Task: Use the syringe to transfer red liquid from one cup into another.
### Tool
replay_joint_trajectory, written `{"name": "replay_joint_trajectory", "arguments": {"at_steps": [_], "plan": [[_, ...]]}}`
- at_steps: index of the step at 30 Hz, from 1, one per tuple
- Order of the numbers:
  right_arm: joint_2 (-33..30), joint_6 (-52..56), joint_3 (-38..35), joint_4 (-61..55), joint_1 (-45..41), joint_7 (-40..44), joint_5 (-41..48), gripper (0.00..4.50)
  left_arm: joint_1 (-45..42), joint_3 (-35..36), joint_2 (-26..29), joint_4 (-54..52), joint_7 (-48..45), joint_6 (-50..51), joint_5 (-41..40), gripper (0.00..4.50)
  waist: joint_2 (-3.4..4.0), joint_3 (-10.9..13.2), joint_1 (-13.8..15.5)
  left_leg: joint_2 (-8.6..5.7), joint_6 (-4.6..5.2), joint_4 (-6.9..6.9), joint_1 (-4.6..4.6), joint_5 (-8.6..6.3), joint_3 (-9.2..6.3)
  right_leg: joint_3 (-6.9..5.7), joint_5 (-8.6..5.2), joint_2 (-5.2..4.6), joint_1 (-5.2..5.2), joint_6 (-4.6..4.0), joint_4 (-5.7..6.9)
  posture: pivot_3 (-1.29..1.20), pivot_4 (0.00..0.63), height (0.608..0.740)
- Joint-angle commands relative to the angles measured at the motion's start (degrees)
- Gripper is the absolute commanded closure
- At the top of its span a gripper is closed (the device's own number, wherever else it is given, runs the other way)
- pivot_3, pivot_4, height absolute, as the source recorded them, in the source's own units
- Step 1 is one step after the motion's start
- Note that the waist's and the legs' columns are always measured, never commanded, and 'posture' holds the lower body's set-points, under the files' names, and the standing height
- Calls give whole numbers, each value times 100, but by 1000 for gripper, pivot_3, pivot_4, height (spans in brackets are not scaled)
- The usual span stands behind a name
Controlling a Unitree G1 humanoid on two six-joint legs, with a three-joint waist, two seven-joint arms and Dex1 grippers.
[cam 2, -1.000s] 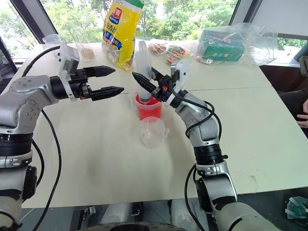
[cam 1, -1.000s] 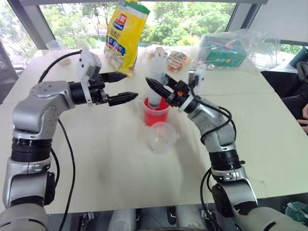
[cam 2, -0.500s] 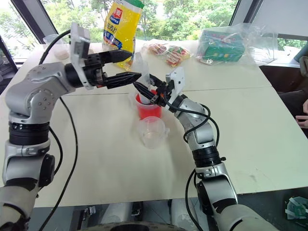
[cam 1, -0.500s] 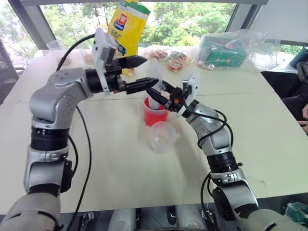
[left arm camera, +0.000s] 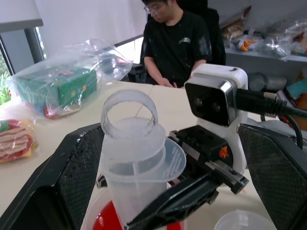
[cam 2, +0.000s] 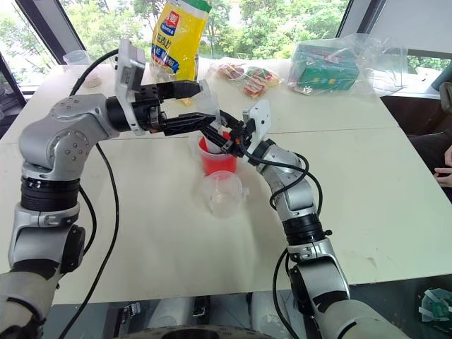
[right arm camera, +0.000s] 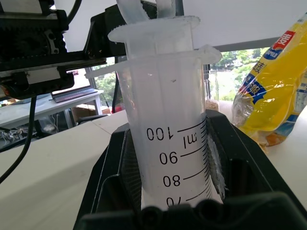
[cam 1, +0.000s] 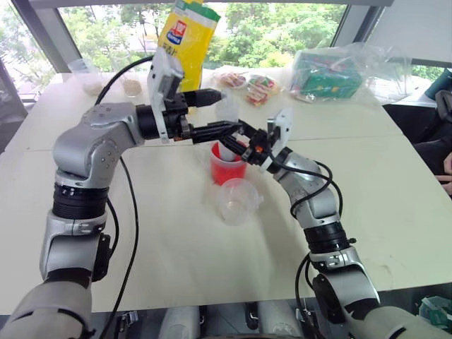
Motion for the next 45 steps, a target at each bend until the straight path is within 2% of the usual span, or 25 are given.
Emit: {"name": "replay_joint_trajectory", "arguments": {"at_steps": [1,11,20,32,35,42,45], "plan": [[-17,-135,-89,-29,-193,4,7,3034,-8,289,252,-313,-35,105,-168,0,0,0,-8,0,0,0,0,0,0,0,0,0,0,0,0,0,150,740],[-46,-186,-95,175,-308,64,1,3034,83,395,501,-688,-200,543,-667,0,0,1,6,0,0,0,0,0,0,1,0,0,0,0,0,0,150,740],[-62,-154,-91,119,-294,44,14,3034,-56,2,-13,-260,70,-36,-92,0,0,1,5,-1,0,0,0,0,1,1,0,0,1,0,0,0,150,740],[-80,-46,-44,-74,-172,-13,17,3034,-282,-130,-631,271,182,-433,183,0,0,1,5,-1,0,0,0,0,1,1,0,0,1,0,0,0,150,740],[-82,-31,-39,-91,-164,-17,9,3034,-232,-151,-723,297,220,-481,224,848,0,1,3,-1,0,0,0,0,1,1,0,0,1,0,0,0,150,740],[-88,5,13,-157,-119,1,-2,3034,-202,-86,-857,327,429,-453,251,4390,0,1,4,-1,0,0,0,0,0,1,0,0,1,1,1,0,150,740],[-93,19,42,-194,-93,17,-10,3034,-213,-104,-822,307,461,-475,335,4488,0,1,8,-1,0,0,0,0,1,1,0,-1,1,1,0,0,150,740]]}}
